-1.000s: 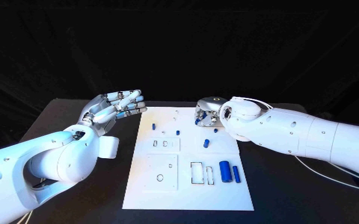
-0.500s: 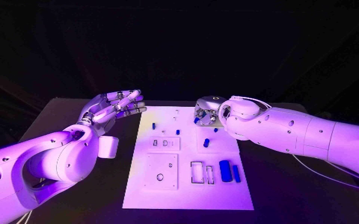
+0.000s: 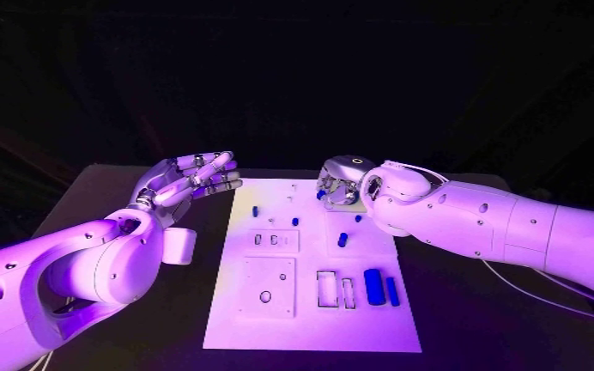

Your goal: Assemble the parts on the task board

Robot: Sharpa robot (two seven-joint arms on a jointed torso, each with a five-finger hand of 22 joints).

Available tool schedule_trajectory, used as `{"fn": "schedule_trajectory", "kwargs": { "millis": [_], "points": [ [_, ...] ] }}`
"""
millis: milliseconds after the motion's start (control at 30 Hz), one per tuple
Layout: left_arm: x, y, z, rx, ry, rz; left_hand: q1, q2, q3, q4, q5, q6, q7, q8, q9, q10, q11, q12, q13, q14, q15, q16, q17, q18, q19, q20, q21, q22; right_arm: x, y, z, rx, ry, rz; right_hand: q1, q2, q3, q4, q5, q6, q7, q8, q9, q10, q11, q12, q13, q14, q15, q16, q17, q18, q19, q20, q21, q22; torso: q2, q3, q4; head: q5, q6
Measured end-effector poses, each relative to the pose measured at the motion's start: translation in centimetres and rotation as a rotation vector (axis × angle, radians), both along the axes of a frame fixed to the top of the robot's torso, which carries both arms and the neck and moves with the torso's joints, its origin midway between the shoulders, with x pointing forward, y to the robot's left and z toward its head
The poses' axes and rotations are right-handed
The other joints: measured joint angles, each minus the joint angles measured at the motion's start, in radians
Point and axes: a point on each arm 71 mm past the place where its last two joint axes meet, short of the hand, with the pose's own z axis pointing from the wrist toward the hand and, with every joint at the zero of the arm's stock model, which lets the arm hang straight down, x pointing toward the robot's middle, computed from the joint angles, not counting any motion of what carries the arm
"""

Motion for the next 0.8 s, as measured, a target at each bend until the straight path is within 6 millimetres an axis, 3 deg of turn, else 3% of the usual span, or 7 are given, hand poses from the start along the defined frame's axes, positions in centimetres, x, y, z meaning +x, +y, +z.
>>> {"fn": "schedule_trajectory", "kwargs": {
  "millis": [500, 800],
  "points": [
    [0.1, -0.2, 0.0, -0.001, 0.002, -0.005, 0.000, 0.000, 0.000, 0.000, 0.000, -0.004, 0.004, -0.004, 0.000, 0.000, 0.000, 0.000, 0.000, 0.000, 0.000, 0.000, -0.001, 0.000, 0.000, 0.000, 0.000, -0.001, 1.3, 3.3, 0.8, 0.078, -0.094, -0.012, 0.000, 0.000, 0.008, 0.008, -0.003, 0.000, 0.000, -0.003, 0.004, 0.003, 0.003, 0.000, 0.001, 0.000, 0.000, 0.004, -0.002, 0.000, 0.000, 0.000, 0.000, 0.001, 0.002, 0.0000, 0.0030, 0.003, 0.003],
    [0.1, -0.4, 0.0, -0.002, 0.002, -0.008, 0.000, 0.000, 0.000, 0.000, 0.000, -0.004, 0.004, -0.004, 0.000, 0.000, 0.000, -0.004, 0.000, 0.000, 0.000, 0.000, -0.001, 0.000, 0.000, 0.000, 0.000, -0.001, 1.8, 4.2, 0.2, 0.089, -0.091, -0.024, -0.006, -0.006, 0.011, 0.011, -0.004, 0.000, 0.000, -0.006, 0.007, 0.003, 0.004, 0.000, 0.002, 0.000, 0.000, 0.004, -0.003, 0.000, 0.000, 0.000, 0.000, 0.001, 0.002, -0.0008, 0.0031, 0.005, 0.003]
  ]
}}
